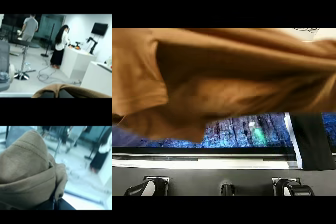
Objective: Fold the shirts.
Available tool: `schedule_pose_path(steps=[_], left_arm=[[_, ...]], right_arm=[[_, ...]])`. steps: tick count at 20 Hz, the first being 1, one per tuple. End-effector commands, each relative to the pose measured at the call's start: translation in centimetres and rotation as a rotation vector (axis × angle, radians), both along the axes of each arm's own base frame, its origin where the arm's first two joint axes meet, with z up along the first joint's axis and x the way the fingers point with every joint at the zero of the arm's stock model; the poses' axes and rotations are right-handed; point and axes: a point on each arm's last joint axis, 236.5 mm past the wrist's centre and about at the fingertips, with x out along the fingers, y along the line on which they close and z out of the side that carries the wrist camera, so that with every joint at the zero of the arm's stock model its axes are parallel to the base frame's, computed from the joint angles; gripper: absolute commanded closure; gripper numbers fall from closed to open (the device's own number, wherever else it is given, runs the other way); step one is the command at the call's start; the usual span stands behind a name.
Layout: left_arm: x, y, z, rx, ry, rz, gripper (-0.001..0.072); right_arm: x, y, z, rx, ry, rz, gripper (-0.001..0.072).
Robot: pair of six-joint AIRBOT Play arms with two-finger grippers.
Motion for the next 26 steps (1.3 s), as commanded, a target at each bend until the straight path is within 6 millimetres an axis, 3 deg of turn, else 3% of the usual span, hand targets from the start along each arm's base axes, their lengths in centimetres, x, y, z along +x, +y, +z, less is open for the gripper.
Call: schedule_pose_path(steps=[1, 3, 6, 9, 10, 12, 16, 18, 20, 22, 24, 26], left_arm=[[0.9, 1.4, -4.8, 0.082, 0.181, 0.056, 0.0674], [2.0, 2.0, -8.5, 0.093, 0.302, 0.055, 0.0674], [3.5, 2.5, -11.9, 0.072, 0.386, 0.04, 0.0674], [6.5, 3.8, -18.2, 0.052, 0.521, 0.018, 0.0674], [7.9, 4.2, -20.4, 0.049, 0.549, 0.012, 0.0674], [11.7, 5.5, -25.2, 0.007, 0.598, 0.027, 0.0674], [19.5, 7.0, -34.3, -0.054, 0.737, 0.036, 0.0674], [23.0, 7.5, -38.1, -0.044, 0.76, 0.054, 0.0673], [25.4, 8.1, -41.7, -0.063, 0.798, 0.081, 0.0673], [26.5, 7.9, -45.4, -0.094, 0.866, 0.075, 0.0671], [26.5, 6.8, -48.2, -0.145, 0.942, 0.034, 0.067], [25.9, 5.4, -49.7, -0.178, 1.007, -0.018, 0.067]], right_arm=[[-2.6, -0.7, -7.2, -0.023, 0.312, -0.026, 0.0664], [-4.5, -1.0, -12.2, -0.047, 0.543, -0.03, 0.0664], [-9.0, -0.9, -20.2, -0.063, 0.952, -0.007, 0.0666], [-8.4, 0.4, -25.6, 0.004, 1.093, 0.02, 0.0666], [-7.0, 0.5, -27.5, 0.02, 1.121, 0.014, 0.0666], [-1.9, 0.9, -31.7, 0.051, 1.104, 0.014, 0.0666], [14.2, 0.4, -35.2, 0.117, 0.838, -0.035, 0.0665], [20.2, 0.7, -38.1, 0.234, 0.76, -0.064, 0.0664], [23.3, 1.5, -42.2, 0.412, 0.774, -0.106, 0.0663], [24.3, 2.2, -45.6, 0.563, 0.82, -0.145, 0.0663], [24.1, 2.6, -47.2, 0.608, 0.858, -0.158, 0.0662], [24.0, 2.7, -47.1, 0.589, 0.861, -0.145, 0.066]])
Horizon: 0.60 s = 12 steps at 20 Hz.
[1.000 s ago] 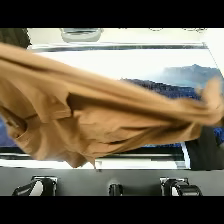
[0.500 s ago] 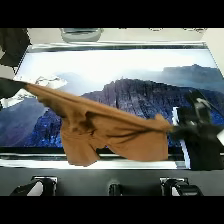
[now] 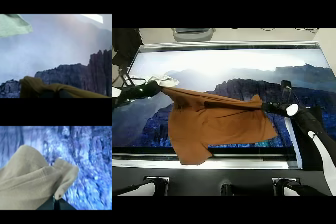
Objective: Fold the shirts.
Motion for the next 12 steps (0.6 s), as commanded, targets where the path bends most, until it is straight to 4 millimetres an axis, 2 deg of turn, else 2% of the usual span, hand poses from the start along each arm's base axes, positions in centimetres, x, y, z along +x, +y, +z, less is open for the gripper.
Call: schedule_pose_path(steps=[1, 2, 3, 4, 6, 7, 8, 10, 11, 12], left_arm=[[-0.4, -2.2, -3.8, -0.094, 0.111, -0.044, 0.0661], [-1.0, -2.4, -3.8, -0.103, 0.132, -0.065, 0.0488], [-1.6, -2.2, -3.4, -0.111, 0.156, -0.088, 0.0213], [-2.5, -1.6, -2.8, -0.119, 0.187, -0.114, 0.0104], [-5.7, 0.7, -2.8, -0.144, 0.326, -0.118, 0.0119], [-8.2, 1.9, -3.9, -0.154, 0.434, -0.103, 0.0119], [-11.3, 2.8, -5.4, -0.152, 0.554, -0.107, 0.0119], [-16.7, 3.2, -8.4, -0.163, 0.726, -0.114, 0.0146], [-19.1, 2.5, -9.7, -0.19, 0.772, -0.112, 0.0262], [-20.9, 1.6, -11.0, -0.215, 0.795, -0.113, 0.0271]], right_arm=[[1.3, 0.1, -0.6, 0.043, -0.028, -0.043, 0.057], [1.1, -0.3, 0.8, 0.025, -0.053, -0.019, 0.0423], [0.7, -0.9, 2.7, 0.021, -0.072, -0.009, 0.0242], [0.1, -2.2, 5.0, 0.014, -0.095, -0.003, 0.0218], [-1.9, -5.6, 9.0, -0.023, -0.127, 0.002, 0.0218], [-3.5, -7.0, 10.0, -0.05, -0.117, 0.022, 0.0218], [-5.4, -8.2, 10.3, -0.071, -0.08, 0.051, 0.0218], [-9.7, -8.5, 8.3, -0.075, 0.078, 0.144, 0.0218], [-11.9, -8.2, 7.1, -0.071, 0.168, 0.2, 0.0218], [-13.3, -7.8, 6.2, -0.071, 0.221, 0.246, 0.0218]])
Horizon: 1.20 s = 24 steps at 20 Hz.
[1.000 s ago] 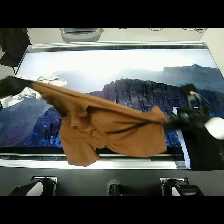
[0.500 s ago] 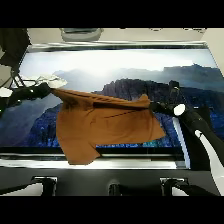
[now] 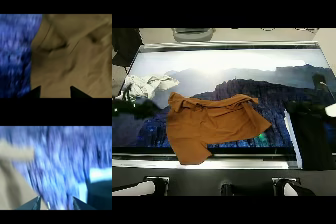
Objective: Fold the shirts.
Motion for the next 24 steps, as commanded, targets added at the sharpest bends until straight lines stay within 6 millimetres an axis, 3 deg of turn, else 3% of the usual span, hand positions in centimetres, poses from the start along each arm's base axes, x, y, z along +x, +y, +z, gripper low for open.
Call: schedule_pose_path(steps=[1, 3, 4, 11, 13, 14, 15, 16, 17, 18, 22, 24], left_arm=[[-8.8, -1.8, -4.0, -0.068, 0.218, -0.029, 0.0269], [-11.1, -3.5, -5.9, -0.104, 0.234, -0.045, 0.0171], [-11.4, -3.6, -6.5, -0.102, 0.231, -0.052, 0.0169], [-9.9, -3.6, -8.0, -0.064, 0.194, -0.05, 0.0191], [-9.5, -4.5, -8.5, -0.072, 0.195, -0.061, 0.0274], [-9.3, -4.8, -8.8, -0.064, 0.199, -0.061, 0.0274], [-9.0, -4.9, -9.1, -0.055, 0.202, -0.045, 0.0341], [-8.6, -4.9, -9.3, -0.045, 0.199, -0.023, 0.043], [-8.2, -4.6, -9.4, -0.035, 0.192, 0.001, 0.0583], [-8.0, -4.5, -9.3, -0.032, 0.187, 0.004, 0.067], [-8.1, -4.6, -9.3, -0.035, 0.188, -0.002, 0.067], [-8.0, -4.6, -9.2, -0.034, 0.185, -0.001, 0.067]], right_arm=[[-6.9, 1.0, -2.2, 0.007, 0.23, 0.179, 0.0217], [-7.6, 1.4, -2.8, 0.022, 0.254, 0.188, 0.0217], [-7.6, 1.4, -2.8, 0.021, 0.254, 0.189, 0.0217], [-7.5, 1.3, -3.1, 0.025, 0.258, 0.186, 0.0217], [-7.7, 1.5, -3.7, 0.041, 0.285, 0.193, 0.0214], [-7.8, 1.8, -4.0, 0.059, 0.3, 0.197, 0.0204], [-7.8, 2.2, -4.2, 0.084, 0.309, 0.2, 0.0181], [-7.7, 2.5, -4.3, 0.103, 0.313, 0.198, 0.0139], [-7.7, 2.7, -4.5, 0.122, 0.316, 0.19, 0.0141], [-7.6, 2.9, -4.9, 0.141, 0.321, 0.169, 0.0143], [-6.2, 5.9, -5.9, 0.343, 0.275, 0.069, 0.0181], [-5.4, 5.1, -7.5, 0.26, 0.269, 0.013, 0.0178]])
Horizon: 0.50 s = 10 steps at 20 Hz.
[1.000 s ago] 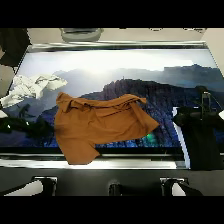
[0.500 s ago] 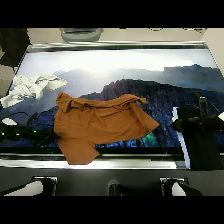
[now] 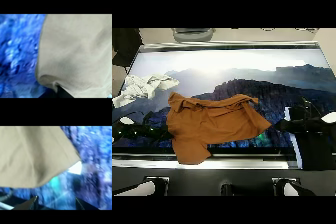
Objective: Fold the shirts.
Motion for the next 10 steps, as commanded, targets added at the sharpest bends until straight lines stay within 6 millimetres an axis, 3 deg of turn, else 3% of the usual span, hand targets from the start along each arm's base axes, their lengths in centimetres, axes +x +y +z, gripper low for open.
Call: schedule_pose_path(steps=[1, 4, 6, 10], left_arm=[[0.2, 0.3, -0.1, 0.017, -0.009, 0.006, 0.067], [0.0, 0.1, 0.2, 0.011, -0.006, 0.0, 0.067], [0.0, 0.1, 0.3, 0.011, -0.007, -0.001, 0.067], [0.1, 0.1, 0.3, 0.012, -0.01, -0.001, 0.067]], right_arm=[[2.0, -0.1, -1.9, -0.049, -0.027, -0.116, 0.0178], [3.4, -0.9, -4.6, -0.12, -0.012, -0.154, 0.0151], [4.0, -1.5, -6.4, -0.091, 0.036, -0.251, 0.0181], [4.6, 2.0, -8.4, 0.021, 0.063, -0.201, 0.0219]])
